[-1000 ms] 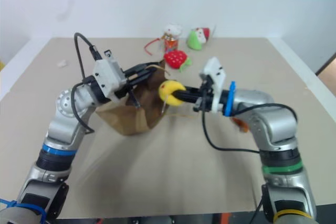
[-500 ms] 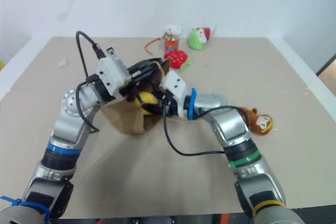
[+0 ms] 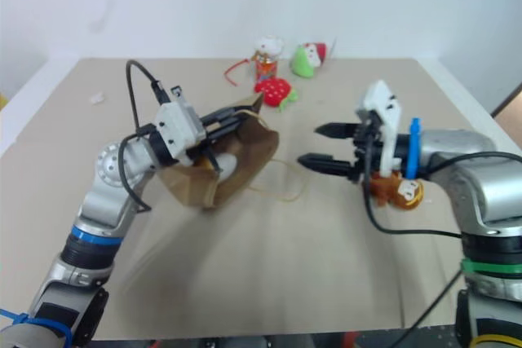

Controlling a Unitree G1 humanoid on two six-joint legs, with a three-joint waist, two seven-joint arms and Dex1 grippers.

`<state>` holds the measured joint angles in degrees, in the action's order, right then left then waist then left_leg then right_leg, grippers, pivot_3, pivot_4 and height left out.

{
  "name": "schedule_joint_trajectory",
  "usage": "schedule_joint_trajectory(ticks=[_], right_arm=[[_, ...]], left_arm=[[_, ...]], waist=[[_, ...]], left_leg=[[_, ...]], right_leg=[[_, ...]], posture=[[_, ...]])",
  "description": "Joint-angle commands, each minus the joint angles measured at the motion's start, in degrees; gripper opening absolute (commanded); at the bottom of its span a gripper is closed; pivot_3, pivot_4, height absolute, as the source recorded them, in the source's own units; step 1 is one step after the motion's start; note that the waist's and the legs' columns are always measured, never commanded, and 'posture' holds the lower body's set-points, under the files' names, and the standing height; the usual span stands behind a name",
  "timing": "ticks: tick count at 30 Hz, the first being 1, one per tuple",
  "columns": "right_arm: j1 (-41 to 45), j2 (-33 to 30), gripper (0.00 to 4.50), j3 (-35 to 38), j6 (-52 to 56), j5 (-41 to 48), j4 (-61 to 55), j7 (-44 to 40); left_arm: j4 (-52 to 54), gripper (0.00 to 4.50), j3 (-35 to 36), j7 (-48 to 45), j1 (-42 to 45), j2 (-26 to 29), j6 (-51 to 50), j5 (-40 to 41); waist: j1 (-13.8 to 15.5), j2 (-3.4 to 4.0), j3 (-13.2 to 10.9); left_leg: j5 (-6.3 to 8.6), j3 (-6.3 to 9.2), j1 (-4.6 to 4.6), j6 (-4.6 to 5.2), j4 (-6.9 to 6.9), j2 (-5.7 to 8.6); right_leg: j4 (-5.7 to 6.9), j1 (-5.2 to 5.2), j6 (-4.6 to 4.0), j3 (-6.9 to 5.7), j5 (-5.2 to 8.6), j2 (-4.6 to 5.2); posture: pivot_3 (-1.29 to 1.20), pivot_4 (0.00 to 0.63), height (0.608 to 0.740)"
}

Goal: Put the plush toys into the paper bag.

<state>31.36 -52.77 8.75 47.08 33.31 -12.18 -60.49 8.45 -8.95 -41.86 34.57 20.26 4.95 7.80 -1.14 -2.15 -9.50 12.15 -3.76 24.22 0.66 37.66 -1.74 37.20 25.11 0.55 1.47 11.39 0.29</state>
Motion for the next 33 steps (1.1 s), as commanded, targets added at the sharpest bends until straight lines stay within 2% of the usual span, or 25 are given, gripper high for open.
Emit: schedule_joint_trajectory(ticks=[1,6,14,15,17,18,20,21,27,30,33], right_arm=[[-6.58,-5.86,4.35,3.46,-10.24,-10.38,7.75,3.16],[-17.59,-5.25,4.35,5.44,-12.58,-13.49,9.98,5.51],[-23.69,-4.27,4.35,3.24,-20.41,-20.67,16.17,10.23],[-23.61,-3.84,3.97,3.12,-21.02,-21.01,16.7,10.66],[-23.38,-3.28,3.73,2.95,-21.85,-21.5,17.42,11.34],[-23.23,-3.11,3.12,2.83,-22.34,-21.72,17.72,11.57],[-22.73,-2.76,2.33,2.69,-23.33,-22.14,18.47,11.96],[-22.37,-2.65,2.18,2.56,-24.09,-22.57,18.95,12.29],[-20.61,-2.31,0.13,2.25,-26.54,-23.58,20.32,12.6],[-19.36,-2.68,0.03,4.03,-26.56,-21.78,17.93,11.7],[-16.07,-1.9,0.03,5.78,-21.28,-16.22,12.74,10.24]], left_arm=[[1.99,0.0,0.07,-0.68,0.12,0.48,1.23,0.37],[2.75,0.0,-0.1,-0.25,-0.19,0.36,0.86,0.23],[3.38,0.0,-0.01,-0.34,-0.5,0.51,0.64,-0.03],[3.34,0.0,0.0,-0.34,-0.46,0.52,0.68,-0.07],[3.26,0.0,0.0,-0.35,-0.37,0.51,0.77,-0.13],[3.19,0.0,-0.01,-0.34,-0.32,0.5,0.82,-0.16],[3.06,0.0,-0.07,-0.28,-0.25,0.4,0.91,-0.25],[2.98,0.0,-0.12,-0.25,-0.22,0.34,0.97,-0.3],[2.68,0.0,-0.3,-0.19,-0.11,0.05,1.19,-0.6],[2.55,0.0,-0.15,0.0,-0.19,-0.02,1.3,-0.76],[2.4,0.0,0.12,0.74,-0.21,-0.13,1.75,-1.34]], waist=[[0.01,0.0,0.0],[0.03,0.02,0.01],[-0.07,0.05,0.02],[-0.06,0.05,0.02],[-0.06,0.05,0.03],[-0.04,0.05,0.03],[-0.03,0.05,0.03],[-0.03,0.05,0.03],[-0.03,0.05,0.03],[-0.04,0.05,0.03],[-0.18,0.06,0.02]], left_leg=[[0.0,0.0,-0.01,0.0,0.0,0.0],[-0.03,-0.04,-0.04,0.04,0.0,0.01],[-0.09,-0.12,-0.15,0.12,0.0,0.06],[-0.11,-0.11,-0.16,0.12,0.0,0.07],[-0.12,-0.1,-0.16,0.12,0.0,0.07],[-0.12,-0.08,-0.18,0.11,0.0,0.08],[-0.12,-0.08,-0.17,0.11,0.0,0.09],[-0.12,-0.08,-0.17,0.11,0.0,0.09],[-0.12,-0.08,-0.17,0.11,0.0,0.1],[-0.13,-0.09,-0.18,0.11,0.0,0.1],[-0.13,-0.17,-0.19,0.11,0.0,0.09]], right_leg=[[0.0,0.0,0.0,0.01,-0.01,0.0],[0.0,-0.02,0.01,0.04,-0.05,-0.01],[0.0,-0.09,0.14,0.17,-0.1,-0.02],[0.0,-0.1,0.14,0.18,-0.1,-0.02],[0.0,-0.11,0.14,0.18,-0.1,-0.03],[0.0,-0.15,0.15,0.18,-0.1,-0.03],[0.0,-0.15,0.15,0.18,-0.1,-0.02],[-0.01,-0.15,0.15,0.18,-0.1,-0.02],[-0.02,-0.15,0.16,0.2,-0.11,-0.03],[-0.02,-0.15,0.19,0.22,-0.12,-0.03],[-0.02,-0.11,0.2,0.3,-0.17,-0.04]], posture=[[0.0,0.15,0.74],[0.0,0.15,0.74],[0.0,0.15,0.74],[0.0,0.15,0.74],[0.0,0.15,0.74],[0.0,0.15,0.74],[0.0,0.15,0.74],[0.0,0.15,0.74],[0.0,0.15,0.74],[0.0,0.15,0.74],[0.0,0.15,0.74]])
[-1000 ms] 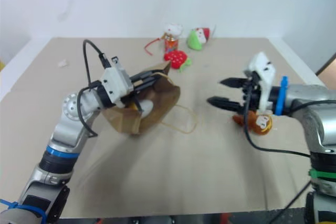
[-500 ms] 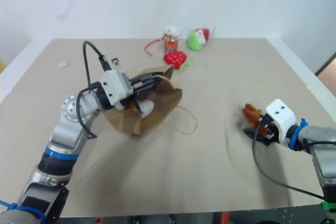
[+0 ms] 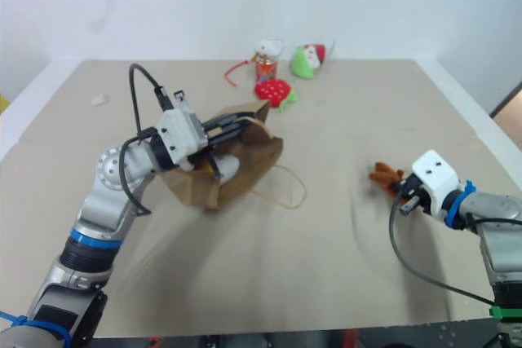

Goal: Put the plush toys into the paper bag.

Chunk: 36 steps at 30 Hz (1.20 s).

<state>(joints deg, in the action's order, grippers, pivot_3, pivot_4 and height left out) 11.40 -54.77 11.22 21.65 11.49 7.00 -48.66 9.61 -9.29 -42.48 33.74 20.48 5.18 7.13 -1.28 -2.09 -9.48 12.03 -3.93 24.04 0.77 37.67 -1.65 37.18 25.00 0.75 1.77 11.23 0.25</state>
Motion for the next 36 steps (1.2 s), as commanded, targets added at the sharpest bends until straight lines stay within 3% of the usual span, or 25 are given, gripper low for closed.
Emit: schedule_joint_trajectory(ticks=[1,5,12,18,24,36], right_arm=[[5.13,0.28,0.03,3.45,7.62,8.59,-9.22,-2.41],[10.58,0.95,0.03,0.8,20.7,21.22,-22.04,-5.67],[18.04,3.98,0.03,-6.91,26.64,25.84,-28.88,-5.96],[21.94,7.64,0.03,-13.08,23.1,21.48,-25.87,-5.4],[28.89,15.28,0.03,-18.96,17.96,15.54,-19.17,-3.92],[33.86,25.0,0.03,-26.56,5.82,3.65,-8.75,-2.74]], left_arm=[[1.17,0.0,0.65,1.98,0.72,-0.48,1.9,-1.09],[0.99,0.0,0.93,2.9,0.94,-0.72,2.14,-1.38],[0.4,0.0,1.1,4.06,1.16,-1.27,2.02,-1.9],[0.29,0.0,0.83,4.67,1.42,-1.58,1.83,-2.18],[0.61,0.0,0.74,4.35,1.2,-1.45,1.64,-1.93],[1.72,0.0,0.0,4.5,0.71,-2.03,0.73,-2.0]], waist=[[-0.04,0.01,0.0],[-0.02,0.02,-0.01],[0.13,0.01,-0.02],[0.13,0.01,-0.02],[-0.01,0.01,-0.02],[0.06,0.01,-0.02]], left_leg=[[0.0,-0.02,-0.01,0.0,0.0,-0.03],[0.0,0.07,0.0,0.0,-0.01,-0.08],[0.0,0.07,0.11,0.0,0.0,0.0],[0.0,0.09,0.15,0.0,0.0,-0.01],[0.0,0.06,0.15,0.0,0.0,-0.08],[0.0,0.07,0.23,0.0,-0.01,-0.06]], right_leg=[[0.0,0.02,-0.01,0.04,-0.02,-0.06],[0.01,0.01,-0.05,0.02,-0.03,-0.12],[-0.07,0.03,-0.02,-0.04,-0.03,0.02],[-0.08,0.06,-0.02,-0.07,-0.03,0.02],[-0.04,0.12,-0.07,-0.04,-0.07,-0.07],[-0.03,0.17,-0.12,-0.1,-0.03,-0.03]], posture=[[0.0,0.15,0.74],[0.0,0.15,0.74],[0.0,0.15,0.74],[0.0,0.15,0.74],[0.0,0.15,0.74],[0.0,0.15,0.74]])
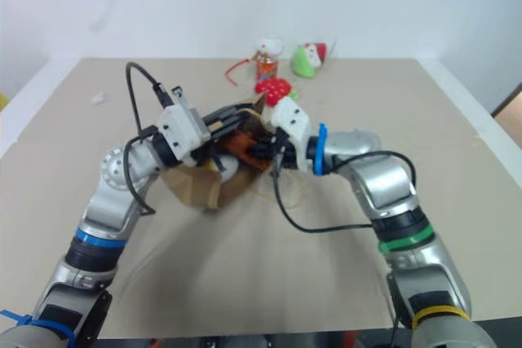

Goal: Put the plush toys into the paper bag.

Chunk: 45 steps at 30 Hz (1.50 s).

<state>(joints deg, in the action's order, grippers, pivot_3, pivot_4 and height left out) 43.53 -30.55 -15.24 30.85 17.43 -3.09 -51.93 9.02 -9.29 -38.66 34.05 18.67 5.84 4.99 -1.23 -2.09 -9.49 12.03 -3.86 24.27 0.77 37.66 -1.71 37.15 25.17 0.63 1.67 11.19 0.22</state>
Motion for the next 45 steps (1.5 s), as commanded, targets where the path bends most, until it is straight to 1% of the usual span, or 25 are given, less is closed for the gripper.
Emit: schedule_joint_trajectory(ticks=[1,6,8,10,11,12,14,15,17,24,29,32,36,39,41,42,43,44,45], right_arm=[[1.97,1.34,0.03,-0.37,-4.38,-3.1,2.28,0.49],[2.11,3.0,0.03,-0.76,-8.21,-6.18,5.22,-0.17],[1.61,2.9,0.85,-0.46,-7.84,-6.01,4.92,-1.33],[1.0,2.27,1.81,0.07,-8.03,-5.93,4.2,-2.26],[0.64,1.75,2.06,0.73,-7.72,-5.42,3.37,-2.81],[0.42,1.33,2.51,1.38,-7.37,-4.95,2.7,-3.19],[0.02,0.17,3.16,2.91,-6.59,-4.08,1.37,-3.7],[-0.17,-0.34,3.78,3.38,-6.33,-3.79,0.86,-3.88],[-0.68,-1.8,4.46,4.5,-5.69,-3.01,-0.48,-4.62],[-5.0,-11.4,4.46,12.18,2.04,3.37,-6.7,-8.93],[-10.8,-15.79,4.46,16.2,7.1,5.63,-6.92,-8.76],[-15.0,-14.57,4.46,17.64,11.74,8.41,-7.87,-6.54],[-20.44,-12.27,4.46,16.28,14.65,9.55,-10.04,-3.95],[-22.31,-9.89,4.46,15.42,16.18,9.84,-10.28,-1.46],[-23.01,-8.74,4.46,14.75,14.93,8.66,-9.66,-0.28],[-23.18,-8.28,4.23,14.72,14.32,8.41,-9.31,0.1],[-23.26,-7.95,3.64,14.79,13.9,8.35,-9.09,0.39],[-23.25,-7.76,3.28,14.8,13.56,8.19,-8.88,0.65],[-23.3,-7.72,3.17,14.76,13.34,8.09,-8.8,0.72]], left_arm=[[2.36,0.0,-0.04,0.66,0.4,-0.28,0.02,0.12],[2.5,0.0,-0.2,0.66,0.35,-0.41,-0.06,0.0],[2.65,0.0,-0.22,0.72,0.24,-0.4,-0.1,-0.03],[2.73,0.0,-0.16,0.78,0.17,-0.31,-0.15,-0.04],[2.82,0.0,-0.13,0.83,0.09,-0.25,-0.19,-0.09],[2.87,0.0,-0.09,0.85,0.06,-0.21,-0.23,-0.09],[2.98,0.0,0.03,0.82,0.0,-0.05,-0.32,-0.07],[3.07,0.0,0.04,0.82,-0.04,0.0,-0.38,-0.07],[3.14,0.0,0.12,0.75,-0.14,0.16,-0.38,-0.02],[3.57,0.0,-0.82,-0.15,-1.04,0.08,-0.51,0.58],[4.2,0.0,-2.39,-1.02,-1.41,-0.69,-1.25,1.21],[3.8,0.0,-2.67,-1.09,-1.04,-0.9,-1.2,1.23],[3.21,0.0,-2.51,-1.21,-0.46,-1.06,-1.12,1.19],[3.13,0.0,-2.46,-1.15,-0.43,-1.09,-1.11,0.96],[3.16,0.0,-2.49,-1.17,-0.59,-1.07,-1.13,0.87],[3.23,0.0,-2.52,-1.16,-0.72,-1.04,-1.19,0.81],[3.31,0.0,-2.55,-1.15,-0.84,-1.02,-1.24,0.75],[3.29,0.0,-2.56,-1.13,-0.9,-0.99,-1.32,0.72],[3.28,0.0,-2.57,-1.12,-0.94,-0.98,-1.36,0.69]], waist=[[0.0,0.0,0.0],[0.0,0.0,0.0],[0.0,0.0,0.0],[0.0,0.0,0.0],[0.0,0.0,0.0],[0.0,0.0,0.0],[0.0,0.0,0.0],[0.01,0.0,0.0],[0.01,0.0,0.0],[0.03,0.0,0.0],[0.05,0.0,0.0],[-0.04,0.0,0.0],[-0.03,0.0,0.0],[-0.04,-0.02,0.01],[-0.03,-0.01,0.01],[-0.04,-0.01,0.01],[-0.04,-0.01,0.01],[-0.04,-0.01,0.01],[-0.03,-0.01,0.01]], left_leg=[[0.0,0.01,0.0,0.0,0.0,0.0],[0.0,0.0,0.0,0.0,0.0,0.0],[0.0,-0.01,0.0,0.0,0.0,0.0],[0.0,0.0,0.01,0.0,0.0,-0.01],[0.0,0.0,0.01,0.0,0.0,-0.01],[0.0,0.01,0.01,0.0,0.0,-0.01],[0.0,0.01,0.01,0.0,0.0,-0.01],[0.0,0.01,0.01,0.0,0.0,-0.01],[0.0,0.0,0.0,0.0,0.0,0.0],[0.0,0.03,0.01,0.0,0.0,0.01],[0.0,0.02,-0.01,0.0,0.0,0.02],[0.0,0.01,-0.04,0.0,0.0,-0.01],[0.0,0.03,-0.06,0.0,-0.01,-0.03],[0.0,0.07,-0.07,0.0,-0.01,-0.03],[0.0,0.05,-0.06,0.0,-0.01,-0.01],[0.0,0.04,-0.06,0.0,-0.01,0.0],[0.0,0.02,-0.06,0.0,0.0,0.01],[0.0,0.01,-0.06,0.0,0.0,0.02],[0.0,0.0,-0.06,0.0,0.0,0.02]], right_leg=[[0.0,0.0,0.0,-0.01,0.0,0.0],[0.01,0.0,-0.01,-0.02,0.0,0.01],[0.0,0.0,-0.01,-0.01,0.0,0.01],[0.0,0.0,-0.02,-0.02,0.0,0.01],[0.0,0.0,-0.02,-0.02,0.0,0.01],[0.0,0.0,-0.02,-0.02,0.0,0.0],[0.01,0.0,-0.02,-0.03,0.0,0.01],[0.01,0.0,-0.02,-0.02,0.0,0.01],[0.01,0.0,-0.02,-0.02,0.0,0.02],[0.0,-0.01,-0.03,-0.04,0.02,0.05],[0.0,-0.03,-0.03,-0.02,0.01,0.06],[0.0,-0.02,-0.04,-0.01,0.02,0.02],[0.04,-0.01,-0.06,0.01,0.01,-0.05],[0.03,-0.05,-0.06,-0.02,0.02,-0.06],[0.04,-0.04,-0.04,0.0,0.01,-0.04],[0.04,-0.04,-0.03,0.01,0.0,-0.03],[0.03,-0.04,-0.01,0.02,-0.01,-0.02],[0.03,-0.04,0.01,0.03,-0.02,-0.02],[0.03,-0.04,0.01,0.04,-0.02,-0.01]], posture=[[0.0,0.15,0.74],[0.0,0.15,0.74],[0.0,0.15,0.74],[0.0,0.15,0.74],[0.0,0.15,0.74],[0.0,0.15,0.74],[0.0,0.15,0.74],[0.0,0.15,0.74],[0.0,0.15,0.74],[0.0,0.15,0.74],[0.0,0.15,0.74],[0.0,0.15,0.74],[0.0,0.15,0.74],[0.0,0.15,0.74],[0.0,0.15,0.74],[0.0,0.15,0.74],[0.0,0.15,0.74],[0.0,0.15,0.74],[0.0,0.15,0.74]])
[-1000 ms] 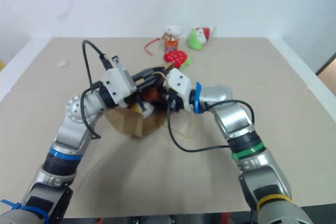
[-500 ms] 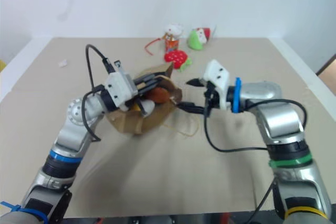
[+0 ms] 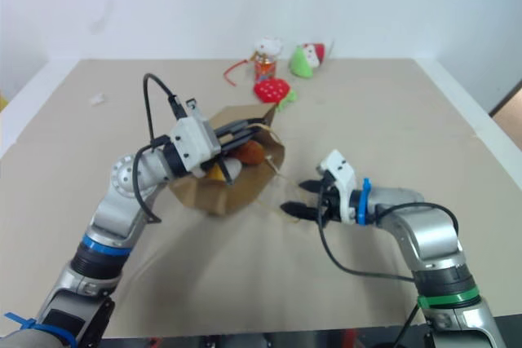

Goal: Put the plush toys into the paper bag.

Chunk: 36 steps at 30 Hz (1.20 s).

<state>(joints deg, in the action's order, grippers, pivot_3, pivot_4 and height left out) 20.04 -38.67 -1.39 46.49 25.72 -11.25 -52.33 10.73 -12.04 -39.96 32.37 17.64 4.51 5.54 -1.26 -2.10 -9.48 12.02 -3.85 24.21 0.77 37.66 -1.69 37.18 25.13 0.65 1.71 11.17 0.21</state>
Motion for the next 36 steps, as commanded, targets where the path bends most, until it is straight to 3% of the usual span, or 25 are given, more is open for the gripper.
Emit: schedule_joint_trajectory(ticks=[1,2,3,4,6,9,18,24,28,36], right_arm=[[-0.04,0.35,2.57,0.92,-2.71,-0.24,-0.66,0.96],[-0.18,0.17,2.28,1.13,-2.91,-0.06,-0.84,0.75],[-0.24,-0.05,2.28,1.42,-3.05,0.25,-1.11,0.49],[-0.23,-0.28,1.75,1.71,-3.22,0.55,-1.38,0.26],[0.34,-0.6,1.21,2.64,-3.54,1.18,-1.75,0.06],[1.77,-1.05,0.02,4.29,-3.39,2.29,-1.89,-0.12],[8.26,-6.17,0.02,10.8,2.92,11.31,-5.71,-2.48],[16.43,-15.65,0.02,16.56,10.99,19.8,-6.43,-5.62],[20.64,-21.08,0.02,14.93,13.85,22.12,-5.68,-8.36],[20.91,-19.37,0.02,6.2,5.94,14.18,-2.18,-8.05]], left_arm=[[1.57,0.0,0.15,0.22,0.69,0.04,-0.07,0.08],[1.57,0.0,0.13,0.24,0.64,0.04,-0.1,0.03],[1.6,0.0,0.1,0.27,0.59,0.04,-0.12,-0.01],[1.64,0.0,0.09,0.29,0.56,0.04,-0.15,-0.04],[1.52,0.0,0.14,0.28,0.6,0.1,-0.17,-0.08],[1.18,0.0,0.25,0.27,0.75,0.16,0.02,-0.16],[-1.25,0.0,1.29,0.79,2.78,-0.01,1.53,-0.37],[-2.81,0.0,4.02,2.58,5.66,-0.78,-0.14,1.48],[-4.05,0.0,4.24,2.79,6.04,-1.25,0.04,1.78],[-5.34,0.0,2.97,3.74,4.84,-2.57,0.67,0.89]], waist=[[0.04,0.0,0.0],[0.04,0.0,0.0],[0.04,0.0,0.0],[0.04,0.0,0.0],[0.04,0.0,0.0],[0.04,0.0,0.0],[0.06,0.0,0.0],[0.09,0.04,-0.03],[0.07,0.03,-0.03],[0.05,0.03,-0.03]], left_leg=[[0.0,0.0,0.0,0.0,0.0,0.01],[0.0,0.01,0.0,0.0,0.0,0.01],[0.0,0.01,0.0,0.0,0.0,0.01],[0.0,0.01,0.0,0.0,0.0,0.01],[0.0,0.01,0.0,0.0,0.0,0.0],[0.0,0.03,0.0,0.0,0.0,-0.01],[0.0,0.05,0.02,0.0,0.0,0.0],[0.0,0.04,0.07,0.0,0.0,0.04],[0.01,0.06,0.05,0.01,-0.03,0.02],[0.01,0.01,0.06,0.02,-0.04,0.02]], right_leg=[[0.0,0.0,0.01,0.0,0.0,0.01],[-0.01,-0.01,0.01,-0.01,0.0,0.01],[-0.01,-0.01,0.01,-0.01,0.0,0.01],[-0.01,-0.01,0.01,-0.01,0.0,0.01],[-0.01,-0.01,0.0,-0.01,0.01,0.0],[-0.01,-0.01,-0.01,-0.02,0.02,-0.01],[-0.03,-0.01,-0.01,-0.03,0.02,-0.01],[-0.03,0.02,0.0,-0.03,0.02,0.05],[-0.1,0.0,-0.03,-0.05,0.05,0.04],[-0.09,0.02,-0.02,-0.02,0.04,0.05]], posture=[[0.0,0.15,0.74],[0.0,0.15,0.74],[0.0,0.15,0.74],[0.0,0.15,0.74],[0.0,0.15,0.74],[0.0,0.15,0.74],[0.0,0.15,0.74],[0.0,0.15,0.74],[0.0,0.15,0.74],[0.0,0.15,0.74]])
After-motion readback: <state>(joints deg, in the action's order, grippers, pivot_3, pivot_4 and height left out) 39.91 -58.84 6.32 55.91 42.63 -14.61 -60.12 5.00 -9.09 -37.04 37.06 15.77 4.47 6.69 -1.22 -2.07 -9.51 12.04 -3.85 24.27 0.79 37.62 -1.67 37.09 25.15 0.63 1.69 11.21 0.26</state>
